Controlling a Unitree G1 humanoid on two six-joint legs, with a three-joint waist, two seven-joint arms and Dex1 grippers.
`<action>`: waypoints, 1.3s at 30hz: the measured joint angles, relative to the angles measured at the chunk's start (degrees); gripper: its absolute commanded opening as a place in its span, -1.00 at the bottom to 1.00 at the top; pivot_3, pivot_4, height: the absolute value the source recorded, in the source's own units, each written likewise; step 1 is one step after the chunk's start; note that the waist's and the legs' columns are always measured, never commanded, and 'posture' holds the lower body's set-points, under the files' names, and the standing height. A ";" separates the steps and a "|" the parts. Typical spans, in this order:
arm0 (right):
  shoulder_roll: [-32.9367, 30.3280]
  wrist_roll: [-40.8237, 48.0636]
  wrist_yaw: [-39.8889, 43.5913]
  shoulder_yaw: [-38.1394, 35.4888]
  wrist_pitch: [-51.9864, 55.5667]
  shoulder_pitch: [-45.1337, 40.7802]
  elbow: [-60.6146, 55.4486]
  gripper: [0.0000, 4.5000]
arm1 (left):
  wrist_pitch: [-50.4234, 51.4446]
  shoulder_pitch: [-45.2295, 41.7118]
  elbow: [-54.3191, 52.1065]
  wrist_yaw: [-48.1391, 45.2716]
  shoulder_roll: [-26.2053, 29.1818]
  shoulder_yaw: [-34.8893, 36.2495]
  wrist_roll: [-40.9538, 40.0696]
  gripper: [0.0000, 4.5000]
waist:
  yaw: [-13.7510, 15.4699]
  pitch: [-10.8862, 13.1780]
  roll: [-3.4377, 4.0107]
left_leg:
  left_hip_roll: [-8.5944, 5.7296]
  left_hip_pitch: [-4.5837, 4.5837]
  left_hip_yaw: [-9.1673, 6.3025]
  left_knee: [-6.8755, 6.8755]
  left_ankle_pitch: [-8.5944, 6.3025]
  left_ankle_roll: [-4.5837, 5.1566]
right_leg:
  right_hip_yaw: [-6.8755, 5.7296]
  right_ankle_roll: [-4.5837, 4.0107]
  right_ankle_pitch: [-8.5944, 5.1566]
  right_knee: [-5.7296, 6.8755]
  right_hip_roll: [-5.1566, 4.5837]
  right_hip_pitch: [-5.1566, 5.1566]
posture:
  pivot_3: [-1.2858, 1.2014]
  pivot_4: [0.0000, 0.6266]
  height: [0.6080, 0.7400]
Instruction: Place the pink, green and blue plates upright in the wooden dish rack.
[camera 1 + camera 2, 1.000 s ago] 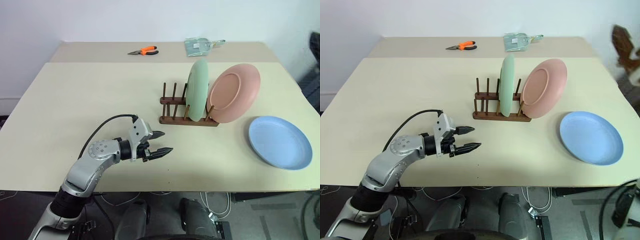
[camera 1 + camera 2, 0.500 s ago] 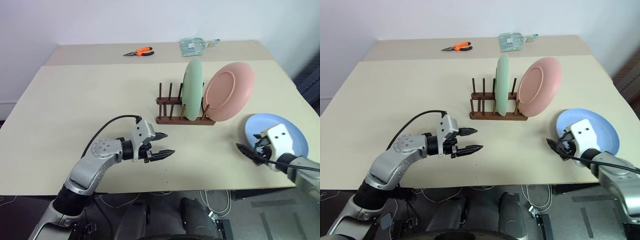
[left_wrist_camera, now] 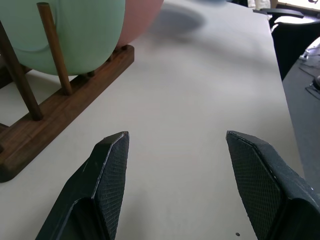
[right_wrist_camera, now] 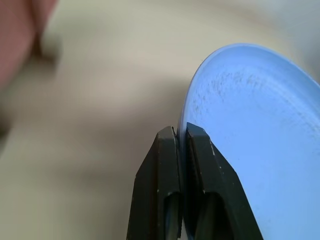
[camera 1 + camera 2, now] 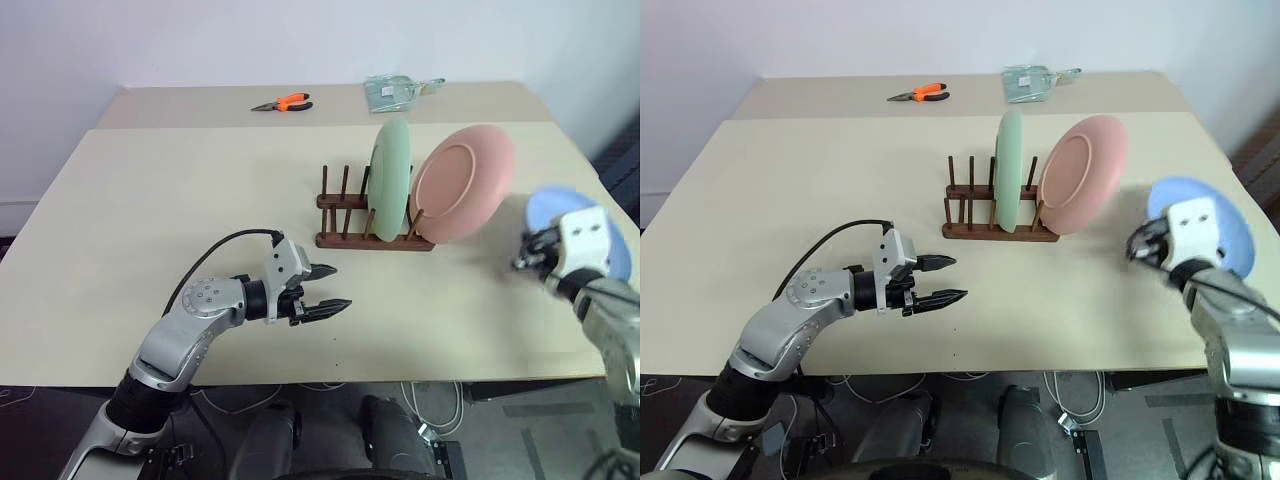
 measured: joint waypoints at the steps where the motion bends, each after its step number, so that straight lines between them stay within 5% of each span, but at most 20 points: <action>1: 0.87 1.75 -0.81 -1.79 -0.33 -4.90 -0.11 -1.00 | -0.01 -0.04 0.04 0.03 -0.10 0.00 0.02 0.42 | -0.15 0.02 0.04 | 0.00 0.00 0.02 0.00 0.00 0.00 | 0.01 0.00 0.01 0.00 0.00 -0.01 | 0.03 -0.52 1.00; 8: 4.10 19.57 -0.33 -5.31 3.50 -27.17 -4.67 -1.00 | -0.20 -0.21 0.23 0.29 -0.67 0.20 0.09 0.42 | 0.01 0.03 0.02 | 0.01 -0.02 -0.19 -0.08 0.00 0.00 | -0.09 -0.21 0.12 -0.02 0.04 0.02 | 0.03 -0.52 1.00; 13: 18.00 43.08 -9.90 -0.62 10.88 -38.38 -8.34 -1.00 | -1.71 0.17 1.42 2.05 -1.11 2.19 0.26 0.42 | -1.15 0.01 0.04 | 0.08 0.04 -0.45 -0.14 0.00 0.00 | -0.12 -0.25 0.14 0.09 0.09 -0.03 | 0.03 -0.52 1.00; 18: 30.19 57.29 -23.39 5.28 10.35 -39.44 -8.39 -1.00 | -5.59 1.80 6.82 4.31 1.58 7.49 2.66 0.42 | -1.28 0.01 0.06 | 0.00 0.00 -0.48 -0.17 0.01 0.00 | -0.10 -0.23 0.16 0.13 0.07 -0.16 | 0.03 -0.52 1.00; 25: 37.75 62.45 -36.40 9.51 7.08 -36.52 -4.06 -1.00 | -9.93 3.53 11.31 5.13 3.72 13.54 3.87 0.42 | -1.39 -0.02 0.05 | -0.01 0.02 -0.46 -0.20 0.01 -0.01 | -0.09 -0.22 0.17 0.19 0.08 -0.22 | 0.03 -0.52 1.00; 39: 40.38 63.28 -41.64 13.40 5.15 -32.58 1.88 -1.00 | -12.40 6.02 11.37 3.00 3.97 15.76 3.42 0.42 | -1.68 -0.06 0.03 | 0.03 0.10 -0.27 -0.71 0.15 -0.18 | -0.06 -0.12 0.29 0.23 0.18 -0.45 | 0.03 -0.52 1.00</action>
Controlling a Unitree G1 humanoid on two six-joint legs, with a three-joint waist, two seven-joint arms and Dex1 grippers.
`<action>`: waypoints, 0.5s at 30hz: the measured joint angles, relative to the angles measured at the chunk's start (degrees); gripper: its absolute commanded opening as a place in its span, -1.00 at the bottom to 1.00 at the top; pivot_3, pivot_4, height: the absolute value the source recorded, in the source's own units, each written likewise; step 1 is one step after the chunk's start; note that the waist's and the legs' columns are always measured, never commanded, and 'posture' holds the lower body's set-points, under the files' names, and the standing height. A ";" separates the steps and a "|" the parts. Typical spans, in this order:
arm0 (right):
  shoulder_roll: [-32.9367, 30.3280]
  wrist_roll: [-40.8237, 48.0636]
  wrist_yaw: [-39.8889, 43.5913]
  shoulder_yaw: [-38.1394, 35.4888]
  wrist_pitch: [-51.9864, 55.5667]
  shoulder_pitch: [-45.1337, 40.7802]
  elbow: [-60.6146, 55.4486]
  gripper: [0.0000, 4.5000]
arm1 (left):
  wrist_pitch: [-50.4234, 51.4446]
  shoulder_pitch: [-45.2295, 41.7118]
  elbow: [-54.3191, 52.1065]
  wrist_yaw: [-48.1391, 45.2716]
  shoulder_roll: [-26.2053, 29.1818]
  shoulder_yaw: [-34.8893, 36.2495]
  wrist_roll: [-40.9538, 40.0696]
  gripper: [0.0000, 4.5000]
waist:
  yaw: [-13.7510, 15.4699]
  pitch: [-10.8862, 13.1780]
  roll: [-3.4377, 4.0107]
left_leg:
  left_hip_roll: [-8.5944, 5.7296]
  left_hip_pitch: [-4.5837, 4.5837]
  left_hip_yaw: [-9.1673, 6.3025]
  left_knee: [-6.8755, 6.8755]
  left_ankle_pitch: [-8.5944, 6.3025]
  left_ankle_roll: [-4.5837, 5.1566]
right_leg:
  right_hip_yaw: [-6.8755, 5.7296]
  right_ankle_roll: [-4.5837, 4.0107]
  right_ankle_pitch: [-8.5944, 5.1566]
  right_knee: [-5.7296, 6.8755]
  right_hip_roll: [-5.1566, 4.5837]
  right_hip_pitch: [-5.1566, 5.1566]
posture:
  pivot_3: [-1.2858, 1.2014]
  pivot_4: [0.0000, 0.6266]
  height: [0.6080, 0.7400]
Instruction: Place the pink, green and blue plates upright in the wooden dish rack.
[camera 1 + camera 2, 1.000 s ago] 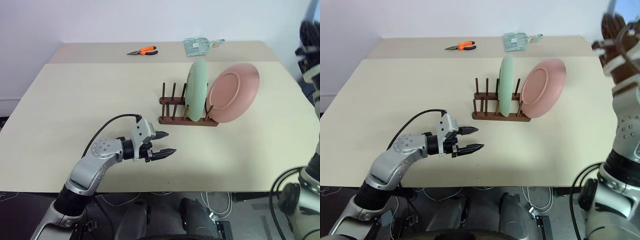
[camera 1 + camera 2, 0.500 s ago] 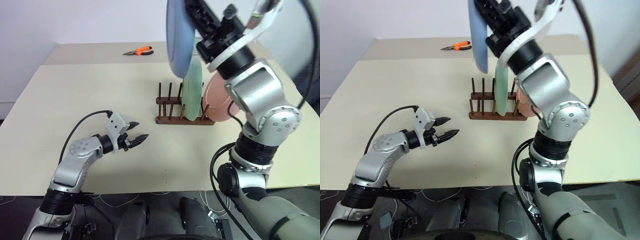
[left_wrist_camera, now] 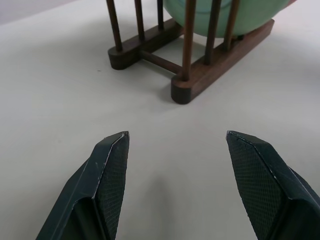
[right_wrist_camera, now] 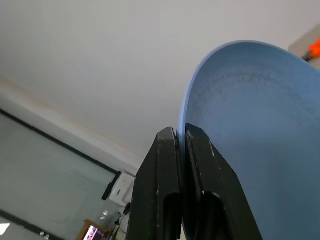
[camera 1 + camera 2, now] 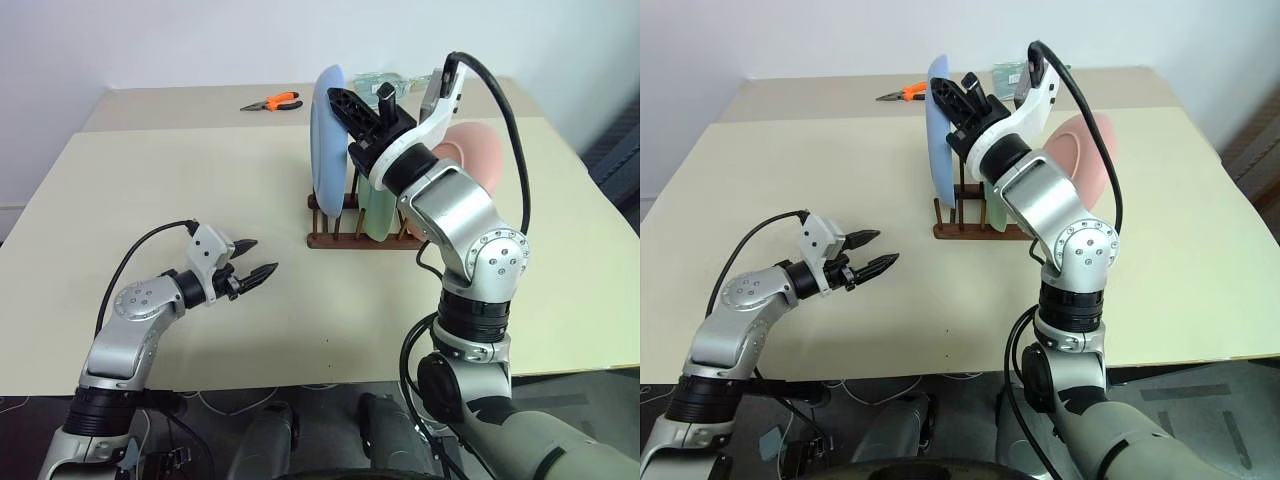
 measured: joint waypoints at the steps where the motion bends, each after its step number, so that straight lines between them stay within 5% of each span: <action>1: 0.11 -0.11 -0.30 -0.04 -0.36 -0.04 0.94 -1.00 | 0.00 0.00 -0.04 0.00 -0.03 0.00 0.00 0.42 | -0.01 0.00 0.00 | 0.00 0.00 0.00 -0.01 0.00 0.00 | 0.00 0.00 0.00 0.00 0.00 -0.01 | 0.03 -0.52 1.00; 2: 0.24 -0.38 -0.53 -0.07 -0.72 -0.05 1.74 -1.00 | 0.00 0.00 -0.11 0.00 -0.07 -0.01 0.00 0.42 | -0.02 0.00 0.00 | 0.00 0.00 0.00 -0.01 0.00 0.00 | 0.00 0.00 0.00 0.00 0.01 -0.01 | 0.03 -0.52 1.00; 5: 0.27 -1.50 -0.71 -0.31 -1.56 -0.46 4.90 -0.57 | 0.03 0.01 -0.16 0.00 -0.15 -0.06 0.00 0.42 | -0.05 0.00 0.00 | 0.00 0.00 0.01 -0.02 0.00 0.00 | 0.01 0.00 0.01 0.00 0.01 -0.04 | 0.03 -0.52 1.00; 8: -0.51 -4.21 0.16 -0.33 -1.91 -1.45 6.57 0.06 | 0.09 0.00 -0.23 0.01 -0.16 -0.13 0.00 0.42 | -0.03 0.00 0.00 | 0.00 -0.03 0.03 -0.03 0.01 -0.01 | 0.02 0.00 0.01 0.00 0.02 -0.08 | 0.03 -0.52 1.00; 15: -24.35 -21.58 27.04 5.51 -1.97 -4.76 -6.00 0.06 | 0.51 0.72 -1.46 0.77 -0.80 -0.72 0.14 0.42 | 0.28 -0.07 -0.12 | 0.00 -0.09 0.10 -0.10 0.01 0.00 | -0.02 0.06 -0.02 -0.15 -0.01 -0.05 | 0.03 -0.52 1.00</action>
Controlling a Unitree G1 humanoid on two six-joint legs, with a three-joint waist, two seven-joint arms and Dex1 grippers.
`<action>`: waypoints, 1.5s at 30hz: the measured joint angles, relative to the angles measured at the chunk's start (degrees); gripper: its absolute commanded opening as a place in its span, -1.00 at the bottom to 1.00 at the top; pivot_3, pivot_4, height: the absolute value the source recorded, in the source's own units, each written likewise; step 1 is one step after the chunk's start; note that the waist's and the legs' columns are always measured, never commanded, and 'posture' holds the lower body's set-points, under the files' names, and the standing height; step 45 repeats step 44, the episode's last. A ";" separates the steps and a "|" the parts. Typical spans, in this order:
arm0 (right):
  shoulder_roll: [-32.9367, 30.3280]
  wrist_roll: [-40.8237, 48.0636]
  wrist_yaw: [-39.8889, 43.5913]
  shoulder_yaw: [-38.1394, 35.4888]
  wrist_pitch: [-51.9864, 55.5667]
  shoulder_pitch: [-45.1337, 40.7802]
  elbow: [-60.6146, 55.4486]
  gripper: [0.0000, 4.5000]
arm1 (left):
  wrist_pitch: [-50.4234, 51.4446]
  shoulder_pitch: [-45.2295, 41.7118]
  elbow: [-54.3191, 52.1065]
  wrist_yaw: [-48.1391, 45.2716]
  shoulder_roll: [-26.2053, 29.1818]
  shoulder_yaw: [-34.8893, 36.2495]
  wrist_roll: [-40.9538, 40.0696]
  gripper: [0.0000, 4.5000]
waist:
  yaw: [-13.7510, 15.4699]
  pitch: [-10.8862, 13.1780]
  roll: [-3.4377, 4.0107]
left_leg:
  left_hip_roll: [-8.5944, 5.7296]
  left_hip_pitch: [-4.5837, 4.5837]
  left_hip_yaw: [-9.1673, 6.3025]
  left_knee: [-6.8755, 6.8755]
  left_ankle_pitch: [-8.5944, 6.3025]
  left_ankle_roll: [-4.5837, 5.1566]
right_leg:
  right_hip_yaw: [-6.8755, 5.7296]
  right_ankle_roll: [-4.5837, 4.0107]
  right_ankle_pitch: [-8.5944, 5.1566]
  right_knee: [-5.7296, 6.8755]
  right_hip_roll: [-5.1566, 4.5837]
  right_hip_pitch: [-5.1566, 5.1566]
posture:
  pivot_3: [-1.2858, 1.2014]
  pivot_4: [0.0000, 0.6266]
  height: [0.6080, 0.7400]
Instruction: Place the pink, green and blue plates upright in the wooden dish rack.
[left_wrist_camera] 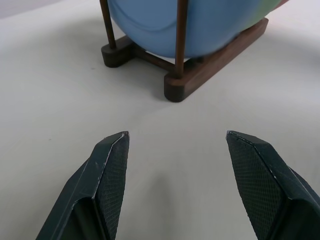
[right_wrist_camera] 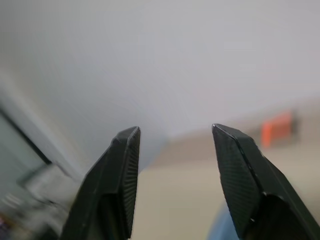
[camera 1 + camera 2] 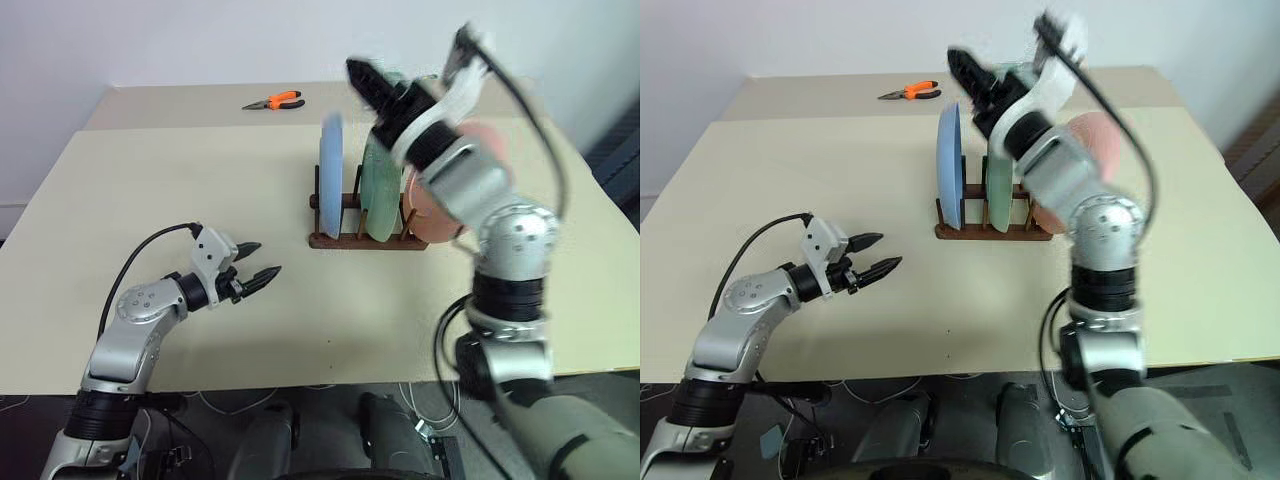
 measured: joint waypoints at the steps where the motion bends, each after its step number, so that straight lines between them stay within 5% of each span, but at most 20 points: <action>1: -4.20 -1.52 4.83 -0.52 -0.41 1.29 -2.60 0.06 | -0.01 0.02 -0.13 0.25 -0.22 -0.07 0.15 0.42 | 0.05 -0.03 -0.05 | 0.01 0.01 -0.01 -0.02 0.00 0.00 | -0.01 0.01 -0.01 -0.02 0.00 0.04 | 0.03 -0.52 1.00; 5: -19.05 -6.84 15.84 -8.99 -1.35 12.80 -2.90 -0.30 | -0.25 0.32 -0.36 0.35 -0.14 -0.40 0.47 0.42 | 0.74 -0.12 -0.33 | -0.01 0.02 -0.01 0.12 -0.01 0.00 | -0.09 -0.12 -0.17 -0.17 -0.12 0.29 | 0.03 -0.52 1.00; 8: -28.81 -15.18 19.78 -18.98 -2.04 24.80 5.29 -0.97 | -0.31 1.29 1.02 -0.24 1.18 0.03 0.68 0.42 | 1.51 -0.07 -0.33 | -0.05 0.03 0.24 0.16 -0.01 0.01 | 0.00 0.00 -0.27 -0.27 -0.23 0.31 | 0.03 -0.52 1.00; 15: -34.10 -32.07 28.80 -17.57 -6.84 44.94 3.40 -0.97 | 0.59 -0.46 -1.18 -4.75 0.62 -3.60 -0.84 0.42 | 0.30 -0.10 -0.12 | 0.06 0.10 0.38 0.10 -0.01 0.01 | 0.12 0.01 -0.25 -0.12 -0.19 0.23 | 0.03 -0.52 1.00; 23: -29.05 -32.82 31.01 -8.77 -6.21 37.89 -6.84 -0.97 | 1.05 -2.62 -1.26 -4.78 -1.41 -6.73 -0.71 0.42 | 0.50 -0.01 -0.31 | 0.03 0.02 0.27 0.15 -0.01 0.01 | 0.09 0.00 -0.24 -0.17 -0.21 0.24 | 0.03 -0.52 1.00; 32: -28.90 -37.44 32.11 -11.48 -6.86 38.81 -0.27 -0.97 | 0.84 -1.62 -1.29 -2.55 -1.17 -6.19 0.41 0.42 | 1.73 0.00 -0.41 | -0.01 0.02 0.20 0.16 -0.01 0.01 | 0.02 -0.17 -0.15 -0.21 -0.21 0.30 | 0.03 -0.52 1.00; 38: -25.52 -37.84 36.10 -18.37 -12.50 43.51 9.99 -0.97 | -3.27 -1.29 5.14 3.96 0.73 0.70 3.91 0.42 | 1.27 -0.01 -0.38 | 0.05 0.17 0.23 0.06 -0.01 0.01 | 0.02 -0.16 -0.13 -0.11 -0.15 0.29 | 0.03 -0.52 1.00; 45: -22.74 -38.72 40.72 -18.02 -18.04 45.95 15.56 -0.97 | -6.65 2.38 11.00 9.01 2.89 9.99 5.26 0.42 | 1.08 -0.01 -0.37 | 0.03 0.15 0.26 0.12 -0.01 0.01 | 0.05 -0.14 -0.13 -0.12 -0.18 0.29 | 0.03 -0.52 1.00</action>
